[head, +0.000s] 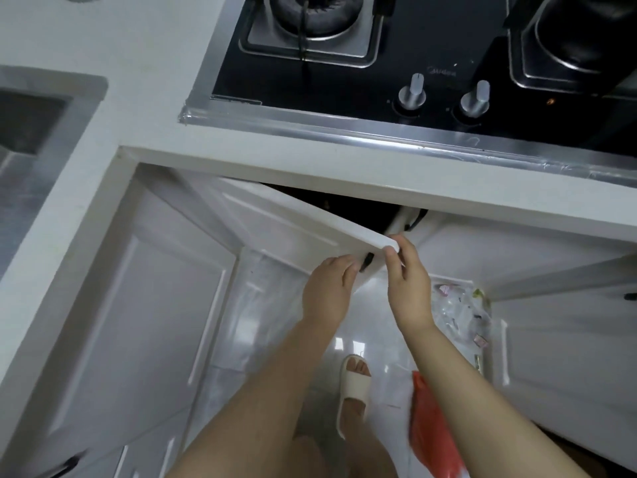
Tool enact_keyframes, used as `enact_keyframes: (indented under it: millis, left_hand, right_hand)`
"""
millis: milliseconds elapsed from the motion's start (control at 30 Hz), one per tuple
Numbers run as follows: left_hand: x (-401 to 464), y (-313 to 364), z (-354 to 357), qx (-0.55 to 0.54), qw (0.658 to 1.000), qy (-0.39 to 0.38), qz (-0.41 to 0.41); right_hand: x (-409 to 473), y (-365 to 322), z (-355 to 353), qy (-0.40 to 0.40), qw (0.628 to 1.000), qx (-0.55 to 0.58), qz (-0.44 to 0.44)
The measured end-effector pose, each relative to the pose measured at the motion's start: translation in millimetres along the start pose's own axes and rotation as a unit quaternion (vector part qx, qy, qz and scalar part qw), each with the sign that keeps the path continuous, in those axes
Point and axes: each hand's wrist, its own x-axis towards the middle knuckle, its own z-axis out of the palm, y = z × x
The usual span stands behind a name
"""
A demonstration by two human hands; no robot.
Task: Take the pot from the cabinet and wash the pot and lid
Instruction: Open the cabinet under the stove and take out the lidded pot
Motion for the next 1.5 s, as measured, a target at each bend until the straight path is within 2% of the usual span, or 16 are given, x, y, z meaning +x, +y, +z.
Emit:
enact_keyframes:
  millis: [100,200,367,433,633,900,1100,1267,1400,1500]
  left_hand:
    - [-9,4,-16,0.038,0.992,0.117,0.042]
    - [-7,6,-31,0.079,0.98,0.156,0.096]
    - [-13,-8,-52,0.124,0.971,0.117,0.169]
    - [-16,-19,-58,0.134,0.972,0.085,0.171]
    - [-47,-46,-69,0.039,0.981,0.069,0.176]
    - [-88,-80,-93,0.044,0.987,0.065,0.141]
    - [-115,-108,-118,0.055,0.99,0.064,0.114]
    - [-133,-121,-140,0.046,0.995,-0.002,0.092]
    - [-140,-132,-153,0.08,0.993,-0.021,0.079]
    - [-146,-141,-165,0.171,0.982,-0.015,0.08]
  right_hand:
    - [-9,-1,5,0.028,0.999,-0.026,-0.016]
    - [-25,-1,14,0.055,0.997,-0.043,-0.015]
    - [-65,-3,27,0.068,0.995,-0.067,-0.01]
    - [-82,-2,31,0.065,0.996,-0.056,0.004]
    - [-135,-1,51,0.058,0.998,-0.016,0.023]
    - [-192,6,85,-0.009,0.994,0.088,0.059]
    - [-222,2,116,-0.12,0.982,0.123,0.072]
    - [-238,4,140,-0.18,0.968,0.157,0.082]
    - [-240,9,152,-0.234,0.955,0.161,0.088]
    - [-244,9,158,-0.277,0.942,0.159,0.098]
